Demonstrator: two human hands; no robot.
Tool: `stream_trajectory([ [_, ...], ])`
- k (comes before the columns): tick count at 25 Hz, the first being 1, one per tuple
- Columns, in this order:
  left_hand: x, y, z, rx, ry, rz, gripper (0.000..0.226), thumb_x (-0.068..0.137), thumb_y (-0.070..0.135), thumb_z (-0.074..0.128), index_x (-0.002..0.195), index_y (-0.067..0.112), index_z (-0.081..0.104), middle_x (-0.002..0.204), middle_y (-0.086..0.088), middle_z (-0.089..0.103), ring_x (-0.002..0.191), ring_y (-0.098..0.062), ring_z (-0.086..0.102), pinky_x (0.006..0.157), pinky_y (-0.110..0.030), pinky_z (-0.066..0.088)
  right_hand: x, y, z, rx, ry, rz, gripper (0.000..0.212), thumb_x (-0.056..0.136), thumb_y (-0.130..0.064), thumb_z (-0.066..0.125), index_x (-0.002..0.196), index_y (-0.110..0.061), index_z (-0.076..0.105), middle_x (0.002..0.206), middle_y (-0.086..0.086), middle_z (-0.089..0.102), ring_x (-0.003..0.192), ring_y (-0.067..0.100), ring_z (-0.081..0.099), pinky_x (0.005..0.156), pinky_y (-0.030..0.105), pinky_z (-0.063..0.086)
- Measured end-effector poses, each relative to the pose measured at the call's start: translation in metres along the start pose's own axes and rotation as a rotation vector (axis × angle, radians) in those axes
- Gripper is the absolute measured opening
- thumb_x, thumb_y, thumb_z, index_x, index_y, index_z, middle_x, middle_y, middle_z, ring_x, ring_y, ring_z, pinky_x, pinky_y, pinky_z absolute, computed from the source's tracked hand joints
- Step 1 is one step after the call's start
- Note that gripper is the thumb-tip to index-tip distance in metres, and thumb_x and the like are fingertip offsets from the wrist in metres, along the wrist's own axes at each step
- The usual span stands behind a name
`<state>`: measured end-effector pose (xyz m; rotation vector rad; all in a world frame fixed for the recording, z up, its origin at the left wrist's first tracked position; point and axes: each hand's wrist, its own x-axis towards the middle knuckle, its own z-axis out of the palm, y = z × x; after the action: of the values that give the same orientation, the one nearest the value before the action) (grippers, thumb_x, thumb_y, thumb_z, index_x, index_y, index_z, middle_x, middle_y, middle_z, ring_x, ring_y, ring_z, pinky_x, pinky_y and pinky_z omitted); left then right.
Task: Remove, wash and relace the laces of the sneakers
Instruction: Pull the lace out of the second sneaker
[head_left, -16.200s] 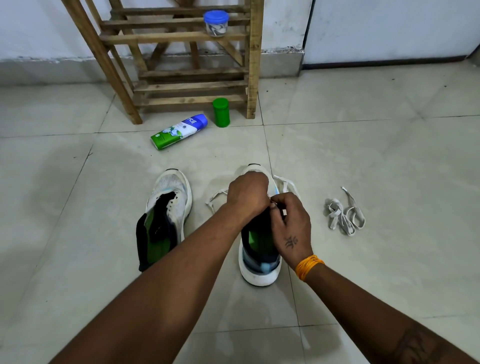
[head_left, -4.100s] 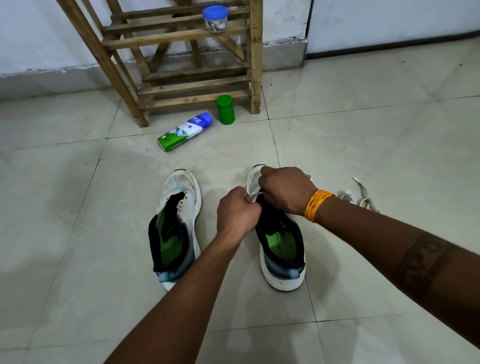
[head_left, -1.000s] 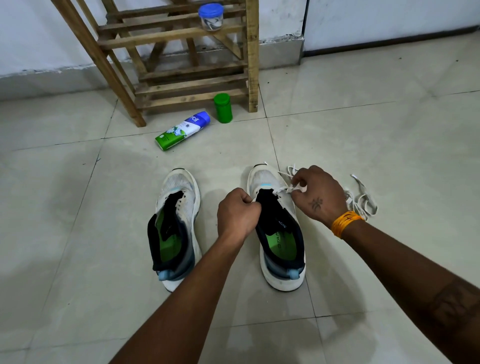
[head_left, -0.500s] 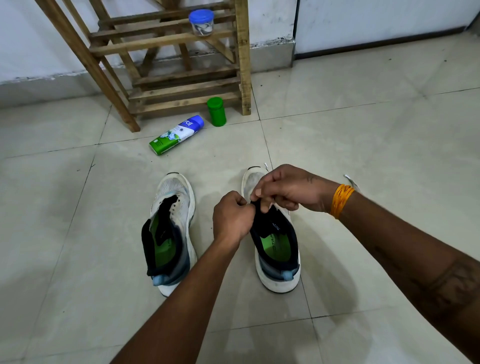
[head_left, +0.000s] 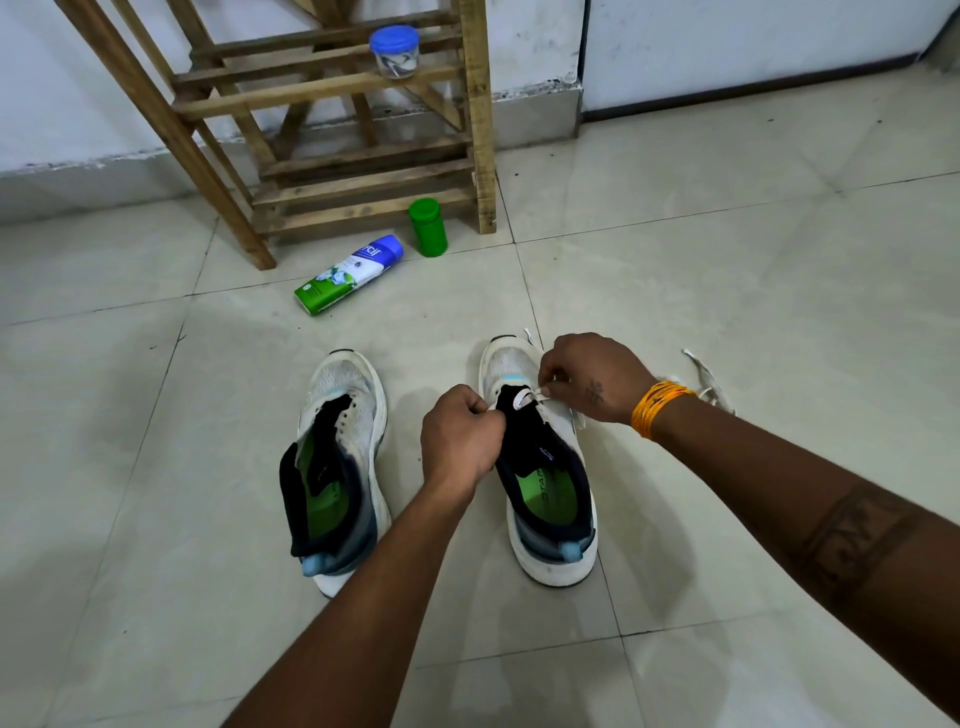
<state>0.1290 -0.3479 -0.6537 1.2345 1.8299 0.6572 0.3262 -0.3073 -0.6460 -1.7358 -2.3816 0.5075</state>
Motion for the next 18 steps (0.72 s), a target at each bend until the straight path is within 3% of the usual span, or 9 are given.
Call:
stream_trajectory([
  [4,0.000,0.000,-0.003,0.027,0.007,0.027,0.008,0.064,0.020,0.054,0.072,0.017,0.055,0.072,-0.003,0.067,0.068,-0.035,0.069,0.066,-0.047,0.059,0.001,-0.003,0.007,-0.235,-0.005,-0.061,0.018,0.096,-0.026,0.053,0.101,-0.010,0.061,0.105,0.011,0.056,0.084,0.039,0.062,0.061,0.038,0.038],
  [8,0.002,-0.002,-0.007,0.044,0.024,0.037,0.007,0.066,0.012,0.054,0.070,0.017,0.055,0.070,-0.003,0.067,0.068,-0.033,0.070,0.065,-0.045,0.059,0.001,0.026,0.003,-0.341,0.108,0.291,0.024,0.095,-0.025,0.056,0.110,-0.006,0.060,0.113,0.016,0.056,0.088,0.043,0.066,0.061,0.038,0.036],
  [9,0.002,-0.004,-0.007,0.046,0.028,0.037,0.006,0.065,0.013,0.054,0.070,0.017,0.055,0.069,-0.003,0.067,0.067,-0.033,0.070,0.065,-0.047,0.060,-0.002,0.031,0.003,-0.333,0.102,0.298,0.025,0.095,-0.026,0.057,0.111,-0.007,0.061,0.113,0.015,0.057,0.090,0.043,0.066,0.063,0.038,0.039],
  [13,0.004,-0.005,-0.006,0.038,0.013,0.029,0.007,0.064,0.015,0.053,0.070,0.017,0.056,0.069,-0.004,0.067,0.068,-0.034,0.069,0.065,-0.051,0.061,-0.010,0.018,0.004,-0.160,0.099,-0.098,0.024,0.099,-0.034,0.056,0.117,-0.022,0.066,0.103,0.005,0.056,0.079,0.034,0.062,0.061,0.035,0.042],
  [15,0.002,-0.003,-0.005,0.032,0.007,0.031,0.008,0.064,0.014,0.053,0.070,0.017,0.056,0.069,-0.004,0.067,0.069,-0.034,0.069,0.065,-0.051,0.061,-0.007,0.012,0.008,-0.201,0.090,-0.155,0.018,0.101,-0.032,0.053,0.106,-0.020,0.067,0.096,0.004,0.054,0.075,0.034,0.061,0.057,0.033,0.035],
  [18,0.002,-0.003,-0.005,0.039,0.011,0.040,0.007,0.064,0.014,0.052,0.070,0.017,0.055,0.069,-0.004,0.066,0.068,-0.034,0.069,0.066,-0.052,0.060,-0.006,0.027,0.006,-0.312,0.176,0.154,0.011,0.091,-0.022,0.059,0.094,-0.013,0.064,0.094,0.009,0.058,0.077,0.041,0.064,0.057,0.033,0.032],
])
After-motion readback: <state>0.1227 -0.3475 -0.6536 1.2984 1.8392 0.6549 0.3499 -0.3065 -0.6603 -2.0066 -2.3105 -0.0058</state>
